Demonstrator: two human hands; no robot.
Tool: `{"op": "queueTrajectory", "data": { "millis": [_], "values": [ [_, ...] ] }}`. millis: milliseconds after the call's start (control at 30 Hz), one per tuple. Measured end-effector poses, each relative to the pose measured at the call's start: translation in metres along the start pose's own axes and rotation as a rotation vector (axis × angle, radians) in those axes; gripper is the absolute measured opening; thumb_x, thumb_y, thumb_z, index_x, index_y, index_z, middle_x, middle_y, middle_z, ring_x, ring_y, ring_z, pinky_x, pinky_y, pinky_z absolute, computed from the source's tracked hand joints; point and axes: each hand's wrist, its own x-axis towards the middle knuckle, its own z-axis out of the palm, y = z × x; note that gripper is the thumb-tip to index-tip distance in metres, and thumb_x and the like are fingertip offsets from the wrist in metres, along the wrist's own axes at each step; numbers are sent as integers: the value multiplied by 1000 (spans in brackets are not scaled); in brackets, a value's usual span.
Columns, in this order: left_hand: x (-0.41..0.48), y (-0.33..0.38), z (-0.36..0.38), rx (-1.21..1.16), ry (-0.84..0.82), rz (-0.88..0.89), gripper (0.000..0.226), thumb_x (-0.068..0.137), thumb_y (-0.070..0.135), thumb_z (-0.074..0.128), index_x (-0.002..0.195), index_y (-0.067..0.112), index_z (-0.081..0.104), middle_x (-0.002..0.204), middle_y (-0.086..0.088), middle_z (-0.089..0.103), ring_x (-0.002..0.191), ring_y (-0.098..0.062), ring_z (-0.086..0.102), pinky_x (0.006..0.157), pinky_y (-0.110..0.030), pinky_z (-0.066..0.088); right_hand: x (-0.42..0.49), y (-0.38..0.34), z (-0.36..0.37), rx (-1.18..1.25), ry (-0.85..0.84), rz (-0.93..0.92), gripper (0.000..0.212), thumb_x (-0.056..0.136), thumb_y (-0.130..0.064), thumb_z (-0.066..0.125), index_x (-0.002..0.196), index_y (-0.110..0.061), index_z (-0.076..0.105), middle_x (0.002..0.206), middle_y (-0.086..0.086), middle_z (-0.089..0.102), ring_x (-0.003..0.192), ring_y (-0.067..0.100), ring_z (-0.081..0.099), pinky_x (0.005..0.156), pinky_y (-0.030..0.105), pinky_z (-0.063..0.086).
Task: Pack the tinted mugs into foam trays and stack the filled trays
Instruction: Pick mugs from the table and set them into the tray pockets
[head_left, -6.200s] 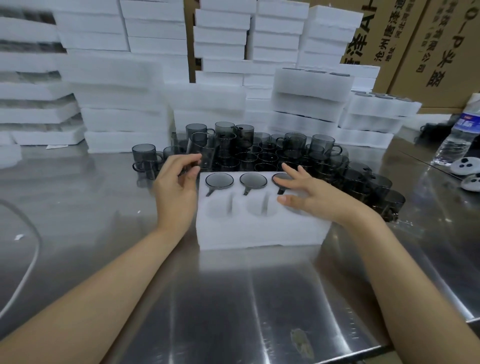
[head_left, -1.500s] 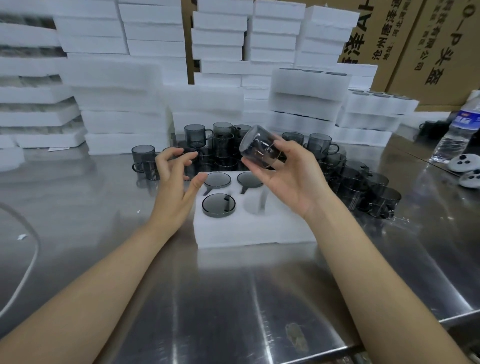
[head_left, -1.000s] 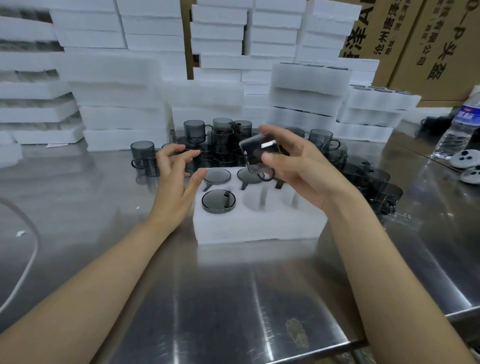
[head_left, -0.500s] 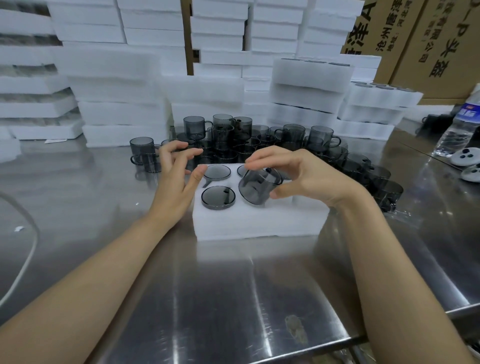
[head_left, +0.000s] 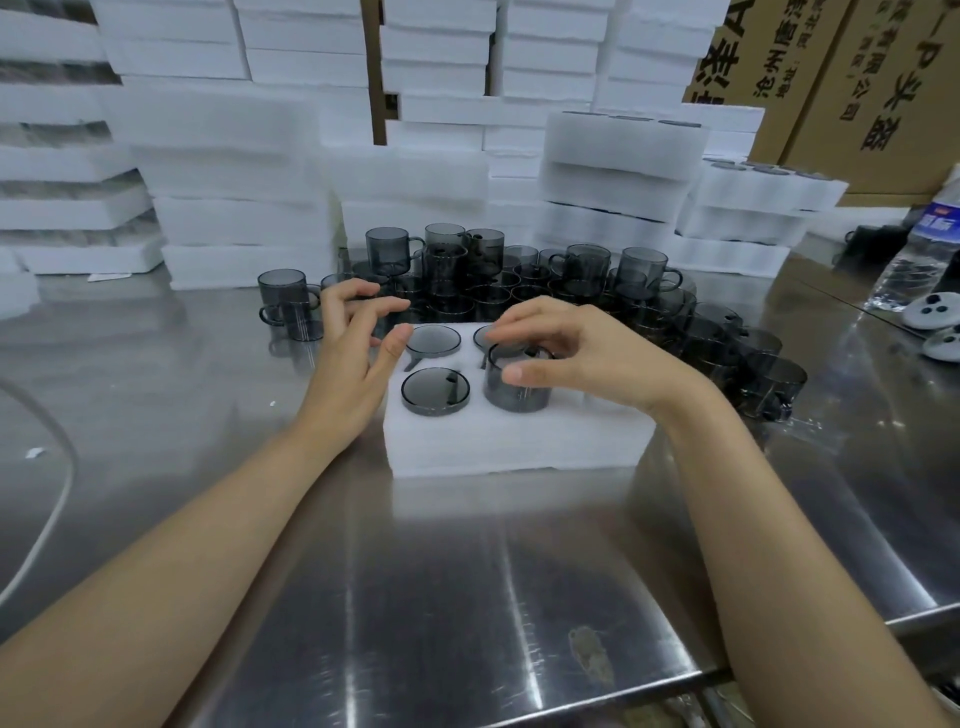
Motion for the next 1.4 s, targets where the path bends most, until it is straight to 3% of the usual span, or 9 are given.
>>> {"op": "queueTrajectory", "data": {
  "millis": [100, 200, 467, 567, 700, 800, 933, 1133, 1400],
  "values": [
    [0, 0, 0, 5, -3, 7, 22, 99, 17, 53, 119, 10, 60, 128, 2, 30, 112, -7, 42, 88, -4, 36, -1, 0, 2, -64, -27, 16, 37, 70, -34, 80, 106, -32, 71, 105, -14, 59, 90, -8, 57, 78, 6, 38],
    [-1, -1, 0, 5, -5, 9, 22, 99, 16, 53, 119, 10, 60, 127, 2, 30, 111, -3, 42, 87, -4, 37, -1, 1, 4, -157, -65, 76, 48, 60, -48, 77, 107, -37, 71, 109, -8, 59, 99, 2, 53, 85, 17, 40],
    [-2, -1, 1, -11, -11, 6, 19, 99, 18, 52, 115, 13, 62, 127, 3, 30, 112, 12, 38, 87, -3, 36, -1, 1, 3, -207, -121, 120, 36, 73, -37, 78, 108, -35, 71, 104, -5, 51, 94, -1, 50, 82, 4, 36],
    [-1, -1, 0, -15, -24, -5, 18, 100, 19, 51, 114, 14, 62, 127, 3, 30, 112, 14, 38, 87, -3, 35, -1, 10, -5, -51, 175, 93, 21, 88, -37, 65, 105, -27, 73, 107, -6, 60, 95, 1, 60, 87, 14, 44],
    [-2, 1, -1, -10, -31, -19, 18, 100, 19, 50, 113, 13, 63, 127, 3, 30, 111, 15, 37, 88, -2, 35, -1, 34, -19, -250, 677, 164, 40, 101, -29, 44, 104, 5, 64, 106, 12, 63, 99, 22, 57, 75, 19, 35],
    [-2, 3, -1, -12, -39, -21, 20, 101, 17, 49, 112, 10, 63, 127, 1, 31, 110, 14, 37, 90, -2, 33, 2, 47, -17, -215, 629, 207, 48, 104, -33, 33, 114, 6, 58, 118, 17, 61, 107, 28, 55, 84, 26, 36],
    [-2, 5, -1, -7, -43, -30, 21, 101, 16, 48, 112, 8, 64, 127, 0, 31, 111, 14, 37, 92, -1, 30, 5, 58, -16, -67, 510, 302, 59, 100, -56, 25, 145, -22, 42, 148, -3, 44, 136, 15, 38, 100, 22, 25],
    [-2, 5, -2, 1, -54, -33, 22, 102, 15, 46, 111, 8, 65, 127, 0, 33, 111, 17, 36, 96, -3, 28, 8, 65, -18, -58, 428, 340, 62, 96, -64, 22, 146, -30, 37, 150, -6, 41, 138, 14, 33, 100, 24, 21],
    [-2, 7, -3, 2, -68, -39, 23, 102, 14, 44, 109, 9, 65, 127, 0, 34, 113, 14, 37, 98, -2, 24, 8, 64, -18, -194, 460, 258, 52, 103, -47, 26, 141, -18, 46, 145, 1, 47, 136, 17, 38, 98, 20, 23]
  ]
}}
